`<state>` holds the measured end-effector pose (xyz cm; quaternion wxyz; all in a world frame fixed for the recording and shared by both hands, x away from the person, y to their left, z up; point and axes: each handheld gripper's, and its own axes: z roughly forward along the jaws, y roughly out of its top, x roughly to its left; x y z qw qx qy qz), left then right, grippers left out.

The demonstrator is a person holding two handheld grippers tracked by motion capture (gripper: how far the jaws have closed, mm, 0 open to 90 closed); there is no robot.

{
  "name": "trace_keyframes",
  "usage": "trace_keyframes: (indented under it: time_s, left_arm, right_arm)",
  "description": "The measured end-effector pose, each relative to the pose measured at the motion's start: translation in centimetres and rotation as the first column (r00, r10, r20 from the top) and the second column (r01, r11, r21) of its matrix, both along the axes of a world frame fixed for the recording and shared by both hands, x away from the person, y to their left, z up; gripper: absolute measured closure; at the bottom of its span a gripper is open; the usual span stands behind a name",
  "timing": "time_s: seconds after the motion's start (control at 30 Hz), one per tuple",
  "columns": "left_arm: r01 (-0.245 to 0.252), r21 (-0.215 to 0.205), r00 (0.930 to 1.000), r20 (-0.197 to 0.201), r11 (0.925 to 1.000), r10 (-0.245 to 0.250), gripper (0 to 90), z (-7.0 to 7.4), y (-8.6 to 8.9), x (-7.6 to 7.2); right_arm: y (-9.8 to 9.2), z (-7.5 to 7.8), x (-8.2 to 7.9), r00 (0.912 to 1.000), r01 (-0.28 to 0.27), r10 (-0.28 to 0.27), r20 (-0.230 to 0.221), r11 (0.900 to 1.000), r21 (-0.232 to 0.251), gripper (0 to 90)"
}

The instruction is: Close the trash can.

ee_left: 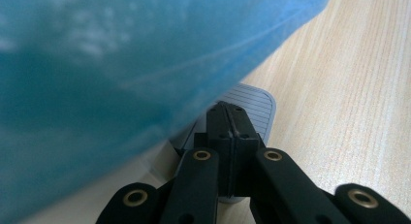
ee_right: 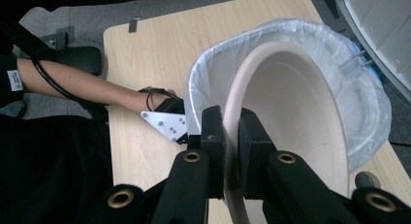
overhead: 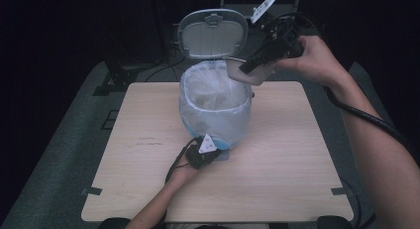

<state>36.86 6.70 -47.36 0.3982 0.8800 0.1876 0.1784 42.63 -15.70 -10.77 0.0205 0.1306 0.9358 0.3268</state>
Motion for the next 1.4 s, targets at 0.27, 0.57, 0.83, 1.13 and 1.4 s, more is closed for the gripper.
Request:
trace_keyframes:
  time_s: [0.27,0.57,0.83,1.13,1.4]
  left_arm:
    - [0.0,-0.001,1.0,0.0,1.0,0.0,90.0,0.0,0.0,0.0]
    - [0.0,-0.001,1.0,0.0,1.0,0.0,90.0,0.0,0.0,0.0]
    - [0.001,-0.002,1.0,0.0,1.0,-0.001,90.0,0.0,0.0,0.0]
    - [0.001,-0.004,1.0,-0.002,1.0,-0.001,90.0,0.0,0.1,0.0]
    - [0.0,-0.007,1.0,-0.003,1.0,0.0,90.0,0.0,0.1,0.0]
  right_arm:
    - [1.1,-0.2,0.4,0.9999,-0.01,0.01,-0.005,1.0,-0.012,82.8]
    - [2.0,-0.3,1.0,0.9998,-0.02,0.02,0.001,1.0,-0.015,82.8]
    - [2.9,-1.2,2.0,0.9997,-0.021,0.021,-0.013,1.0,-0.014,82.8]
    - [4.0,-2.3,2.7,0.9992,-0.03,0.029,-0.029,0.999,-0.028,82.8]
    - [4.7,-3.0,3.2,0.9988,-0.036,0.035,-0.035,0.999,-0.029,82.8]
